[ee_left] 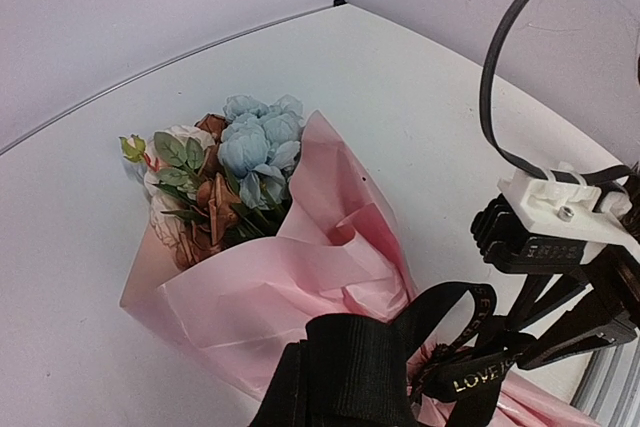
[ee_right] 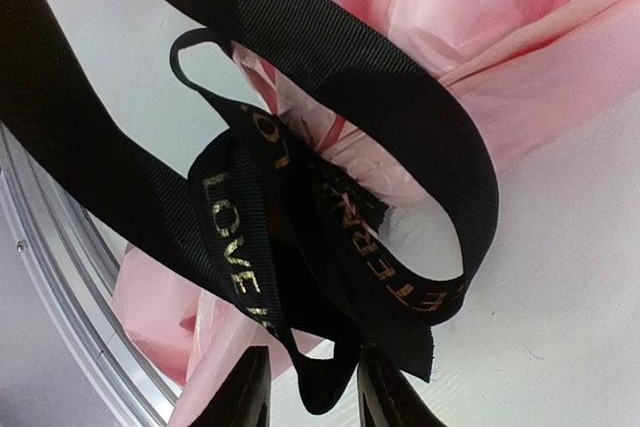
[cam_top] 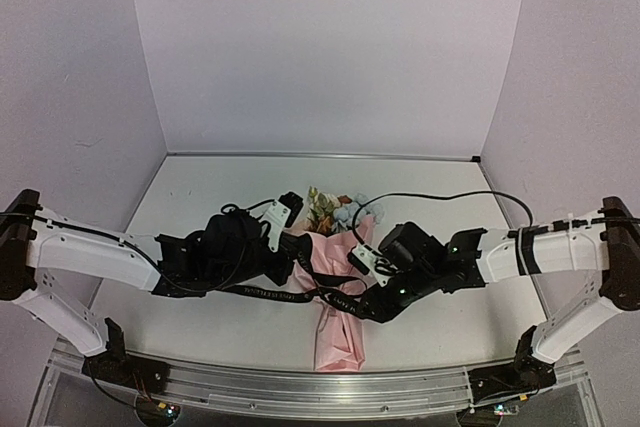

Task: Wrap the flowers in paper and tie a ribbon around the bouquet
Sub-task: Cross the half-tied ribbon over the folded bouquet.

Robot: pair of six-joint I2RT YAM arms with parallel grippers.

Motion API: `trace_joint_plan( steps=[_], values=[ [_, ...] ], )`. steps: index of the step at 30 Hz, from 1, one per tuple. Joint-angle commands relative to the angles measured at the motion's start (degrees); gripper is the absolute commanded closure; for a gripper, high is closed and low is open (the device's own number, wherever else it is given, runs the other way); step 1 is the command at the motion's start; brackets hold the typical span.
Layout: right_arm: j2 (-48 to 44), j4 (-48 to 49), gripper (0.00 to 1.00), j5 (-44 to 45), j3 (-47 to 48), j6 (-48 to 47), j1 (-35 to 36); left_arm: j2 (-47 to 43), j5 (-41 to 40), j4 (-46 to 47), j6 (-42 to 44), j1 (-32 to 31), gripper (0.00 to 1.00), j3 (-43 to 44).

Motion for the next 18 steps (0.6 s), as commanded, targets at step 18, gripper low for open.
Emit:
trace_joint_plan(
  steps=[18],
  values=[
    [-2.4,-13.0,1.0,-2.6,8.7,-4.7,-1.6,-0.5,5.6,-4.6,-4.2,-0.3,1.0,5.7]
  ],
)
